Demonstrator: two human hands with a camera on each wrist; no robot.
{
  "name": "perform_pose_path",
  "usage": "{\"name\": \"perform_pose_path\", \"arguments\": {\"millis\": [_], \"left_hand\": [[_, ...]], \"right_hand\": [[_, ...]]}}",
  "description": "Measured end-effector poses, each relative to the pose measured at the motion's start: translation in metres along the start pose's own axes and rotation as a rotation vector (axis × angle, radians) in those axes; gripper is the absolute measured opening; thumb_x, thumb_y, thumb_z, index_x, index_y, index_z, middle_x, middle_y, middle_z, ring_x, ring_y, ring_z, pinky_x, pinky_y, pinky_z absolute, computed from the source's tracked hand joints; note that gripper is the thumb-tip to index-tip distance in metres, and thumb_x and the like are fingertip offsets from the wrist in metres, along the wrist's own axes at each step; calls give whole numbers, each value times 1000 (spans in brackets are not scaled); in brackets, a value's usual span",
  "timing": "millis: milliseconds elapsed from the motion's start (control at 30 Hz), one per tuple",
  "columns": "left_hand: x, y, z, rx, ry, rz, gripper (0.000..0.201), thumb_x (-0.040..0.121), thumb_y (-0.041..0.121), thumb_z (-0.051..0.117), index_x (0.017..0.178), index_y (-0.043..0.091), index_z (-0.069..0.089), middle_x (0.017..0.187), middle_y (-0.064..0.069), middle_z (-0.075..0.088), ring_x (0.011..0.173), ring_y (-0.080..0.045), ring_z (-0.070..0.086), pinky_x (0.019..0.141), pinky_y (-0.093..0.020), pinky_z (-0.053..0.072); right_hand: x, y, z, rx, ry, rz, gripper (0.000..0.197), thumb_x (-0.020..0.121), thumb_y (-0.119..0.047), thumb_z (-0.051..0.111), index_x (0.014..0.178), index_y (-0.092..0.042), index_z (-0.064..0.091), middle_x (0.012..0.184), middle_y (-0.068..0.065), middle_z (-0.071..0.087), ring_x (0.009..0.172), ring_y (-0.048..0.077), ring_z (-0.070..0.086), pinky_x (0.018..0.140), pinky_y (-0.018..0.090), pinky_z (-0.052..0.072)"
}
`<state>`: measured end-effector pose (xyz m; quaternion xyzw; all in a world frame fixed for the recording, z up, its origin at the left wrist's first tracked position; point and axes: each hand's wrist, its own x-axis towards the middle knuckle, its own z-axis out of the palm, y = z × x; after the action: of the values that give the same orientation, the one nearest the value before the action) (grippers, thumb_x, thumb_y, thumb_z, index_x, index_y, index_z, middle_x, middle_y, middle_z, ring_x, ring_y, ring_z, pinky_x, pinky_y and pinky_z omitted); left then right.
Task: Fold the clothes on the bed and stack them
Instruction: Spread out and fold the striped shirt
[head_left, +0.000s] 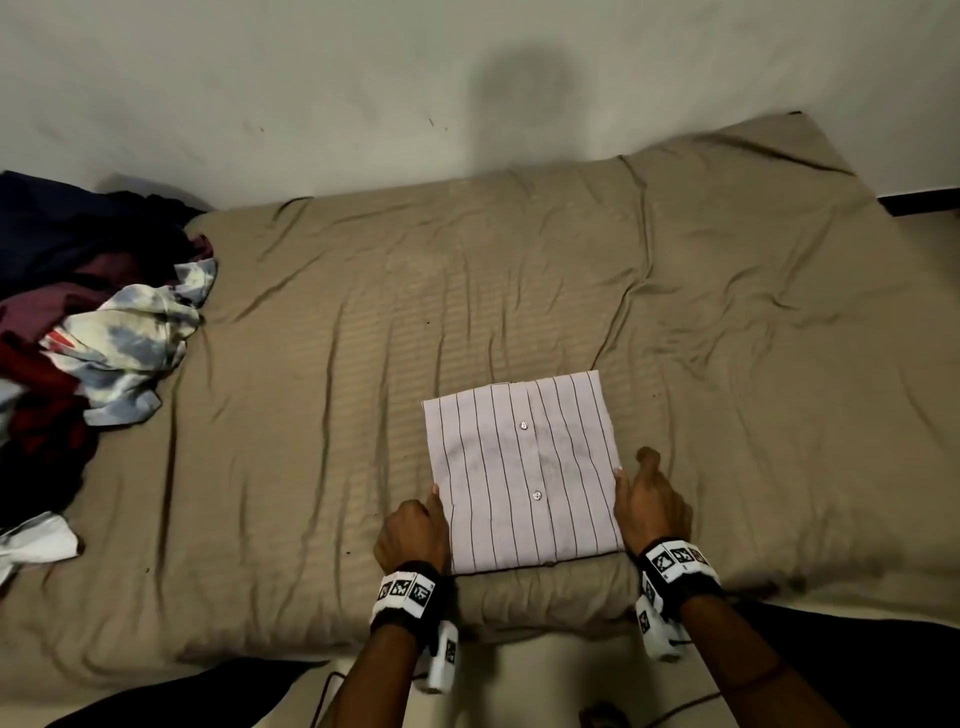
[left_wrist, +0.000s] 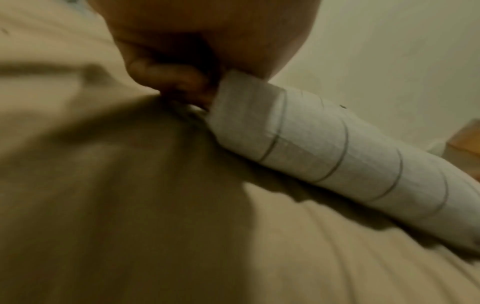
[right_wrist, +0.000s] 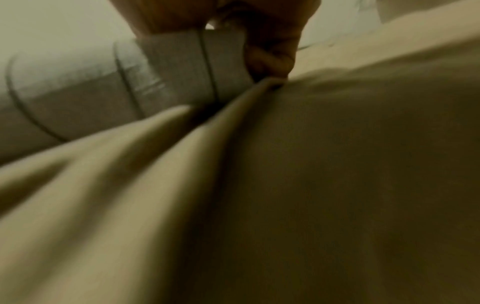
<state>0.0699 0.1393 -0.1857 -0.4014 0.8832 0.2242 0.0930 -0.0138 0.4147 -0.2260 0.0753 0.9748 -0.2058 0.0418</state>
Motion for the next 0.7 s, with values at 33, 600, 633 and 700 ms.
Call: {"name": "perform_pose_path", "arguments": {"millis": [33, 600, 633, 700], "left_hand": [[-4, -3, -3, 5, 94, 64, 41, 103, 48, 45, 95, 11, 63, 96, -15, 71, 89, -39, 67, 73, -39, 50], [-14, -63, 62, 197, -84, 950, 86, 96, 57, 53, 164, 26, 9, 171, -10, 0, 158, -29, -1, 122, -50, 9], [-13, -64, 62, 155, -90, 944, 91, 92, 47, 61, 164, 25, 9, 171, -11, -2, 157, -31, -2, 123, -49, 9], [-13, -68, 62, 67, -102, 913, 101, 82, 28, 68, 164, 26, 8, 171, -9, -6, 157, -32, -6, 125, -45, 10]], "right_hand": [[-2, 4, -5, -17, 76, -34, 43, 99, -29, 52, 134, -6, 43, 111, 24, 65, 92, 44, 62, 73, 47, 50], [-52, 34, 11, -279, -179, -708, 97, 92, -74, 39, 161, -12, 11, 170, 6, 3, 156, 20, 6, 125, 46, 15], [-49, 38, 7, -275, -189, -700, 93, 93, -68, 43, 161, -13, 12, 170, 5, 4, 156, 20, 7, 124, 45, 16], [-46, 46, 4, -255, -215, -680, 85, 91, -46, 50, 161, -15, 13, 170, 3, 3, 156, 20, 10, 123, 42, 17]]}}
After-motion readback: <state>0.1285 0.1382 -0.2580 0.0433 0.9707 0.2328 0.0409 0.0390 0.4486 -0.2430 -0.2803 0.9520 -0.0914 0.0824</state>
